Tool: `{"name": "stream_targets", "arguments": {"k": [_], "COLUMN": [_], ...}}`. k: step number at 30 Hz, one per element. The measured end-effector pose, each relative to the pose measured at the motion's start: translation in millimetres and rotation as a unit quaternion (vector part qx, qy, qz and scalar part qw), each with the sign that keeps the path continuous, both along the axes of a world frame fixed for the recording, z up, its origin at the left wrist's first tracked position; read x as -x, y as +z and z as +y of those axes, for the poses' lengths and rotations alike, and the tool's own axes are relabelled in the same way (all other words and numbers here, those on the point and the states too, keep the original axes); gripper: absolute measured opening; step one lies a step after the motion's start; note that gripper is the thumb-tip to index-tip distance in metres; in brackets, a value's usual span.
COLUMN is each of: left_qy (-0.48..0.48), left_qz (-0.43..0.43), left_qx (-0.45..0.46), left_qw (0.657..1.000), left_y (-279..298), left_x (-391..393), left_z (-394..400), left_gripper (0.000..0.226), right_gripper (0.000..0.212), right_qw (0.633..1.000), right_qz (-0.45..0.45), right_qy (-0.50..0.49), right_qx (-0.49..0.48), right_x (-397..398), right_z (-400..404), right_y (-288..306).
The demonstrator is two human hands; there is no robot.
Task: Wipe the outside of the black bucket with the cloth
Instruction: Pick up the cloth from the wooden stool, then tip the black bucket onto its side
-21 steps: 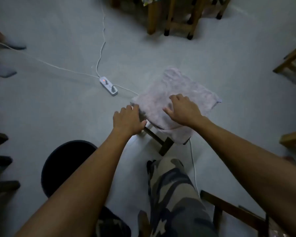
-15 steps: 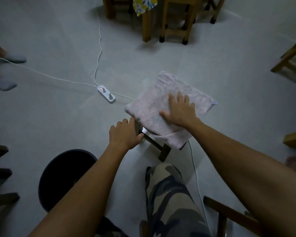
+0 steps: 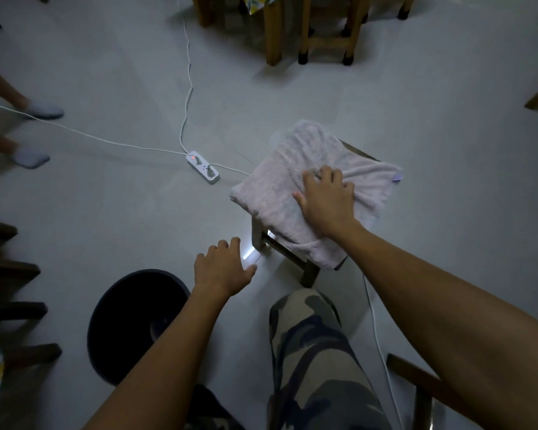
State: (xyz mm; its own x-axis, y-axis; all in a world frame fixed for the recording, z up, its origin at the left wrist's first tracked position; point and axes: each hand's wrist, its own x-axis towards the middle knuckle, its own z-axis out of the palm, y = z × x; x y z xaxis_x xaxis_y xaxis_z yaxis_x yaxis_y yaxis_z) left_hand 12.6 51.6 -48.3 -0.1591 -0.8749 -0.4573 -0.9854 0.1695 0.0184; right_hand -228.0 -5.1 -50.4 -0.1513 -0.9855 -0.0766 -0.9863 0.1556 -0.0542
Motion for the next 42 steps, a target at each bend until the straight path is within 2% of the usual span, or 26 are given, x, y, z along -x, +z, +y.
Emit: {"name": "stream_targets", "arguments": {"k": [4,10,13,17,19,25,28,31,33,36,39,42], "left_qy": [0.014,0.03,0.045,0.061,0.067,0.099,0.115,0.132,0.134,0.138,0.152,0.161], "left_qz": [-0.008,-0.013,-0.021,-0.02,-0.017,-0.003,-0.003,-0.003,-0.008,-0.006,-0.008,-0.015], "left_qx": [0.002,0.021,0.027,0.04,0.044,0.031,0.027,0.017,0.005,-0.021,-0.05,-0.068], "left_qw": [1.0,0.999,0.998,0.997,0.997,0.995,0.993,0.991,0.991,0.99,0.987,0.984], "left_y": [4.5,22.7,32.2,42.0,44.3,45.8,40.7,26.0,7.7,-33.4,-81.5,-125.8], "left_x": [-8.1,-32.4,-48.0,-63.5,-71.4,-112.2,-138.6,-155.7,-158.9,-157.7,-155.7,-153.9], "left_z": [16.1,34.5,39.8,45.0,49.9,75.0,79.7,74.0,68.3,57.5,46.5,34.4], "left_gripper": [0.076,0.076,0.076,0.074,0.074,0.07,0.068,0.068,0.07,0.07,0.067,0.069], "right_gripper": [0.034,0.033,0.029,0.036,0.04,0.028,0.014,0.019,0.024,0.024,0.036,0.035], "right_qw": [0.999,0.995,0.992,0.982,0.975,0.952,0.942,0.932,0.939,0.939,0.944,0.931], "right_qz": [-0.009,-0.051,-0.1,-0.179,-0.211,-0.298,-0.326,-0.351,-0.333,-0.324,-0.291,-0.327], "right_qy": [0.029,0.07,0.061,0.061,0.071,0.071,0.082,0.084,0.082,0.103,0.145,0.108], "right_qx": [-0.013,-0.053,-0.041,-0.018,-0.004,0.003,0.01,-0.023,-0.03,-0.054,-0.045,-0.118], "right_x": [-4.1,-6.8,-5.4,-20.4,-32.8,-104.8,-140.6,-166.8,-178.2,-187.2,-191.5,-194.5], "right_z": [2.9,7.2,6.7,7.5,8.6,24.8,32.4,35.5,33.3,32.8,29.3,25.3], "right_y": [5.2,14.6,22.9,52.7,71.9,117.8,125.7,109.3,83.4,40.4,-10.3,-47.7]}}
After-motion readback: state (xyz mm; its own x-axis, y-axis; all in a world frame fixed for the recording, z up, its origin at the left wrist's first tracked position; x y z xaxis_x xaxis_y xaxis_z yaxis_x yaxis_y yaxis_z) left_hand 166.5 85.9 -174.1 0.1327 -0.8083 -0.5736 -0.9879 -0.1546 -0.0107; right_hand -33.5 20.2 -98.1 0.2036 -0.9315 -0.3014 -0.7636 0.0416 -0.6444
